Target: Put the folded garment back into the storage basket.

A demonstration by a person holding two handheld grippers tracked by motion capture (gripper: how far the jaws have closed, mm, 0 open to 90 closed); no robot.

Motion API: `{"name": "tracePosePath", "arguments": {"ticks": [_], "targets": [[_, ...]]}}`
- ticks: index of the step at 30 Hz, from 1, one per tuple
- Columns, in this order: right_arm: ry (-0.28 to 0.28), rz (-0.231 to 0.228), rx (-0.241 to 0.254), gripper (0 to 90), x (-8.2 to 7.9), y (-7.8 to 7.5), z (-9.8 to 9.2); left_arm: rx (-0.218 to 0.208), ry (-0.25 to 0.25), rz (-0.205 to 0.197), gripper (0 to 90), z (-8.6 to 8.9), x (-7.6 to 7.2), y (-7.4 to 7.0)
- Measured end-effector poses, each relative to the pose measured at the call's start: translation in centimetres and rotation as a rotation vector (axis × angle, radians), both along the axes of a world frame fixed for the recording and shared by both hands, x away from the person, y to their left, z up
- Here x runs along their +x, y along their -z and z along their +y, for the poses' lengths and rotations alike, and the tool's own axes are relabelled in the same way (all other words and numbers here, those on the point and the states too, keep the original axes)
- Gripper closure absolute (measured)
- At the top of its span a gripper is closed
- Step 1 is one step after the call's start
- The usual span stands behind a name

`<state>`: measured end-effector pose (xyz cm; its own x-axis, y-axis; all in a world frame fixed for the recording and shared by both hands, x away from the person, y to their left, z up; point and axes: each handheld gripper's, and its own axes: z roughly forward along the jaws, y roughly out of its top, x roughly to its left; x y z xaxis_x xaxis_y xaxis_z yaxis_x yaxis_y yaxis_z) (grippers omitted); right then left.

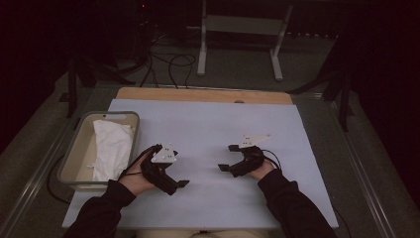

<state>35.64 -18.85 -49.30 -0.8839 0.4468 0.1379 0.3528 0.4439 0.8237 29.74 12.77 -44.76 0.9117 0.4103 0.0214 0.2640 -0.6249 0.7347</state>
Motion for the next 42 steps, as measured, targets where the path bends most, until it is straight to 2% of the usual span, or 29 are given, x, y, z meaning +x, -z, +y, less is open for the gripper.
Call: {"name": "tracePosePath", "arguments": {"ticks": [8, 18, 22, 33, 42], "targets": [[0.007, -0.001, -0.011, 10.5, -1.6, 0.7, -1.4, -0.02, 0.001, 0.012, 0.0, -0.1, -1.1, 1.4], [0.029, -0.008, -0.017, 10.4, -3.9, 1.4, -3.0, -0.006, -0.018, 0.03, 0.0, 0.8, -2.2, 3.3], [0.04, -0.026, -0.034, 10.4, -4.8, 1.6, -3.8, 0.005, -0.019, 0.03, 0.0, 1.1, -2.7, 3.7], [0.108, -0.035, -0.047, 10.4, -6.7, 2.0, -6.3, 0.017, -0.024, 0.034, 0.0, 1.9, -3.8, 4.6], [0.128, -0.051, -0.081, 10.4, -7.5, 2.4, -6.9, 0.039, -0.034, 0.035, 0.0, 3.5, -5.1, 5.3]]}}
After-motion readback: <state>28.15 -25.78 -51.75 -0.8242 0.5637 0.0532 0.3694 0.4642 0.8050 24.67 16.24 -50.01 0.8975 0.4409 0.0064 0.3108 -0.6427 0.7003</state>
